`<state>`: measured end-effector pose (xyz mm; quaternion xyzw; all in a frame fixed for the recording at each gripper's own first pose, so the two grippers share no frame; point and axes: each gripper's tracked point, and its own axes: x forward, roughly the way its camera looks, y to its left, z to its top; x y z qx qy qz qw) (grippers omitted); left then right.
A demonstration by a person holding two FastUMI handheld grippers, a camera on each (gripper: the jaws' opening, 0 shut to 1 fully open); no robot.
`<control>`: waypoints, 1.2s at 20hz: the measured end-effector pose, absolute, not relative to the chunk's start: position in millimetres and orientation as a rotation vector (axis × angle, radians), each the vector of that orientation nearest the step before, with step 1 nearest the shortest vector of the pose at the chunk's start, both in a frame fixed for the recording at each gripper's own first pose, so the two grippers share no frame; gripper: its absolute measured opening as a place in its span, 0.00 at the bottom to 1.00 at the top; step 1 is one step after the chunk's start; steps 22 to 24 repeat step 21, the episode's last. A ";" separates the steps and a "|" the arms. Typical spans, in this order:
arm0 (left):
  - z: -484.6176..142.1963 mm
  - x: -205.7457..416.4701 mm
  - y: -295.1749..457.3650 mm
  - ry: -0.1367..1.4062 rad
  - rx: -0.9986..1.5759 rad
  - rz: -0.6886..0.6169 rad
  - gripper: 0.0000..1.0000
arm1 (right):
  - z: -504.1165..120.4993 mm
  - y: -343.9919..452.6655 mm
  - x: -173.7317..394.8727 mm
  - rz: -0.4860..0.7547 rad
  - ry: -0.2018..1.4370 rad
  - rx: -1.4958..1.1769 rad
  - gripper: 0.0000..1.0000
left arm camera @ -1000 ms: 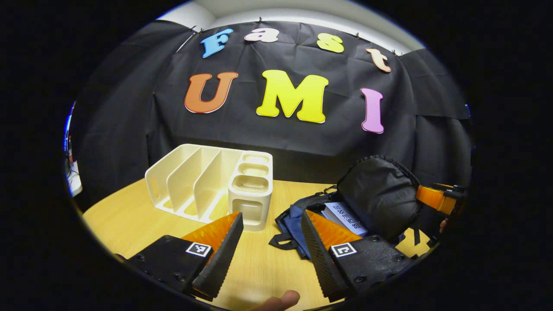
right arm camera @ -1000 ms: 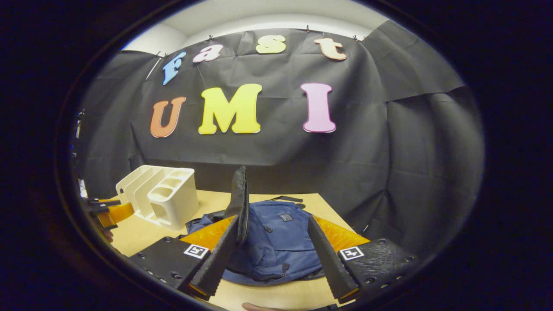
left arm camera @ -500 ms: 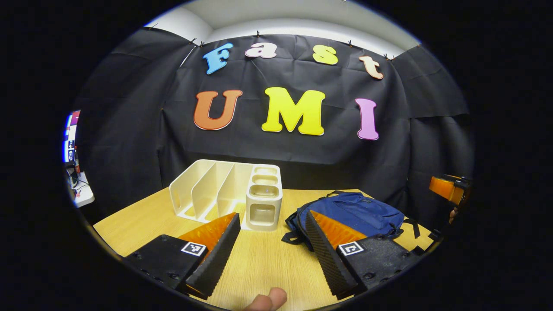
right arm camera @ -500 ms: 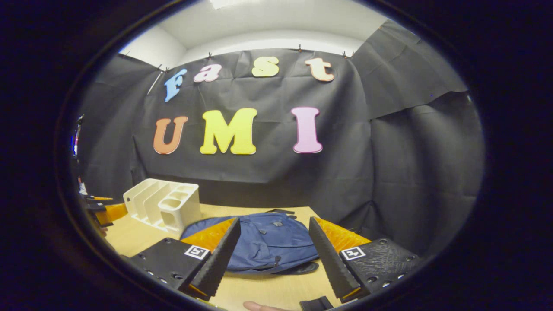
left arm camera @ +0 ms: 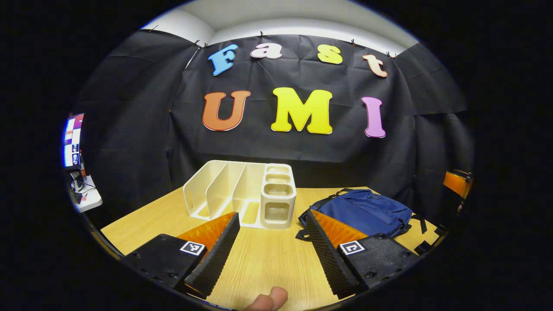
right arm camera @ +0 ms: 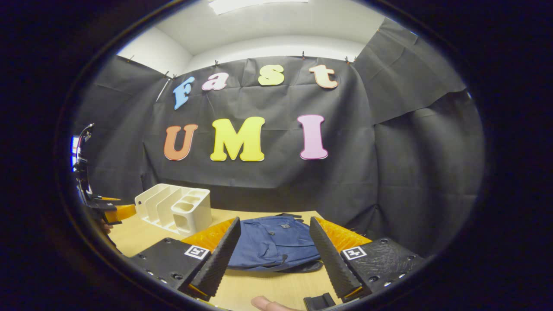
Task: Open the schoolbag, grab two books from the bookshelf and put them into the schoolbag.
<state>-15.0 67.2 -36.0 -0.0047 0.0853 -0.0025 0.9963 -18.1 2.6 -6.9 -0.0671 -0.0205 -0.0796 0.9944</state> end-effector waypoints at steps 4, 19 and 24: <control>-21.3 -21.0 71.8 0.123 0.016 0.020 0.97 | -1.5 -9.4 -21.7 -0.204 -0.060 -0.153 0.95; 0.6 -43.5 53.3 0.066 0.038 -0.025 0.96 | -19.1 -14.2 -16.6 -0.175 -0.004 -0.097 0.95; -0.3 -42.7 53.3 0.067 0.041 -0.023 0.96 | -22.2 -11.3 -14.8 -0.162 0.007 -0.100 0.97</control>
